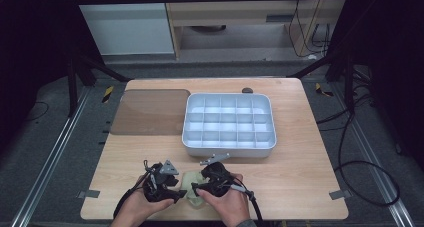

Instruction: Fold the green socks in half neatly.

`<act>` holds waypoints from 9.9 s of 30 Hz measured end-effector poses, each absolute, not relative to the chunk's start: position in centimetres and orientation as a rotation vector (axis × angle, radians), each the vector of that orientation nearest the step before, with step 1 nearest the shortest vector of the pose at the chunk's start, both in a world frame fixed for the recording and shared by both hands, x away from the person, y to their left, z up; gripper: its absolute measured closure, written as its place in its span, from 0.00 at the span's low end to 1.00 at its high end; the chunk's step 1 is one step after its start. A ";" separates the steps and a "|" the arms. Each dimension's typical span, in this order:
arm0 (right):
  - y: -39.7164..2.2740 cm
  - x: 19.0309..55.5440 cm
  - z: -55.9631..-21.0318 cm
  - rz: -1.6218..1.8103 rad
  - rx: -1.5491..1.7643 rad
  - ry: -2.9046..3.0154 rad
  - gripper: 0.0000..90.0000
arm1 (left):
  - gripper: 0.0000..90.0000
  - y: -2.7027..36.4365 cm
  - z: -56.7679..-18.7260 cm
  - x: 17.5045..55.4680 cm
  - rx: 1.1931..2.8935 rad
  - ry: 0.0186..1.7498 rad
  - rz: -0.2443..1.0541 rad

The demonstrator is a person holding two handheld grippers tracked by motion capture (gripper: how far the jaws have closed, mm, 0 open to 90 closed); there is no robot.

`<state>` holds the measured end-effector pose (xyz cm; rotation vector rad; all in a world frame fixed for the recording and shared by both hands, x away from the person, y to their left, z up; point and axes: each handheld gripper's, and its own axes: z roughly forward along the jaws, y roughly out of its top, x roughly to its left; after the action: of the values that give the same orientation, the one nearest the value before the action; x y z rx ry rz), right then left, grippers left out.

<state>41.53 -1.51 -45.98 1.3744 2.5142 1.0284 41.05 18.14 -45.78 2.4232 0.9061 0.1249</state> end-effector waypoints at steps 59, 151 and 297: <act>0.1 39.8 -48.1 0.920 1.195 2.692 0.88 | 0.67 20.1 -45.4 42.5 2.451 0.877 0.174; -0.2 40.1 -48.1 0.919 1.229 2.693 0.90 | 0.93 19.2 -45.4 43.5 2.502 0.887 0.070; -6.9 41.7 -47.1 1.151 1.424 2.537 0.70 | 0.77 13.2 -45.2 41.6 2.432 0.792 0.069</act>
<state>41.66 -6.93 -47.06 1.4243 2.5369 1.1506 41.64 13.16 -45.22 2.4319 0.7924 0.0692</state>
